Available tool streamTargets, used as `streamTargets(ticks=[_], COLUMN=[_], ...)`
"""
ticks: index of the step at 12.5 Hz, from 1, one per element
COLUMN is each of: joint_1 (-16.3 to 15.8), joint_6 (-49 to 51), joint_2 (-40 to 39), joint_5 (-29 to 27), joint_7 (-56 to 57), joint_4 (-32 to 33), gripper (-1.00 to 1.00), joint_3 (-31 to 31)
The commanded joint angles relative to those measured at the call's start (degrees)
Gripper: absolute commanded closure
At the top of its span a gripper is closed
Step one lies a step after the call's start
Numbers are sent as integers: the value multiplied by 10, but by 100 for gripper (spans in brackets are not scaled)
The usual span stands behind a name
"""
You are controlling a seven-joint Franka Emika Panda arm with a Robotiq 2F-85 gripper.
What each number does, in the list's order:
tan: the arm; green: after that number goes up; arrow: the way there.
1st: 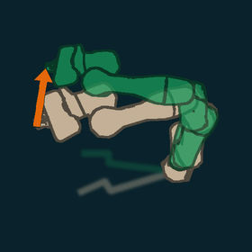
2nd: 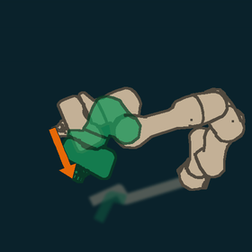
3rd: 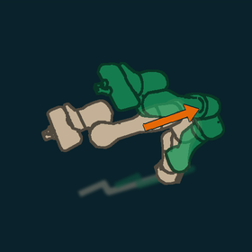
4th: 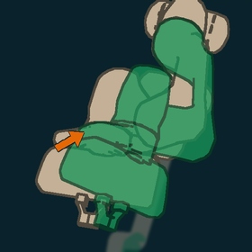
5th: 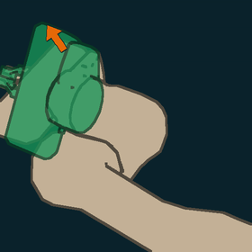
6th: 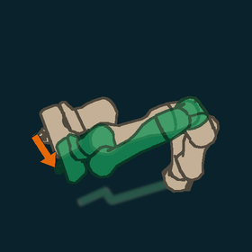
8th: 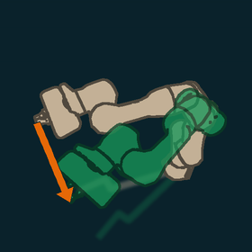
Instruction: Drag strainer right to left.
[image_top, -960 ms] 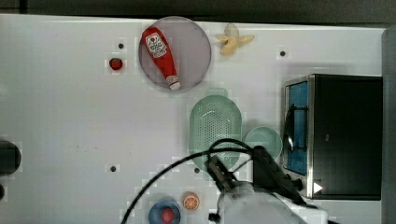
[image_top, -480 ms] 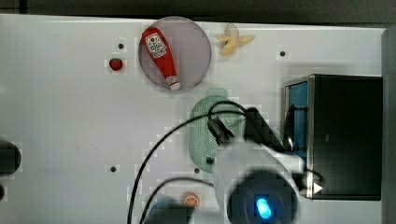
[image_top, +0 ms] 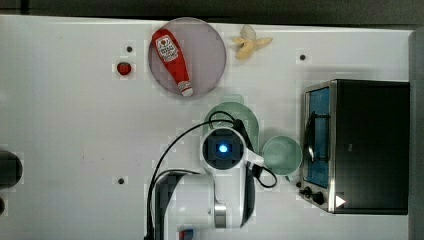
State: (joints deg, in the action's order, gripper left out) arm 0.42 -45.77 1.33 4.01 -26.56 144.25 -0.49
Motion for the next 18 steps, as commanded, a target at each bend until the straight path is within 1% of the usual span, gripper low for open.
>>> streamTargets(ticks=[1, 4, 8, 10, 13, 15, 18], joint_1=[-1, -5, -9, -12, -26, -40, -66], joint_6=[-86, -194, -269, -290, -292, -291, -290], joint_2=[-49, -132, -204, -221, -227, -228, -232], joint_5=[-6, -6, -6, -11, -13, -13, -14], joint_7=[-106, -155, -167, -178, -216, -244, -254], joint_4=[-20, -20, -20, -20, -21, -22, -27], gripper=[-100, -100, -100, -100, -100, -100, -100], joint_3=[9, 11, 14, 16, 25, 30, 32])
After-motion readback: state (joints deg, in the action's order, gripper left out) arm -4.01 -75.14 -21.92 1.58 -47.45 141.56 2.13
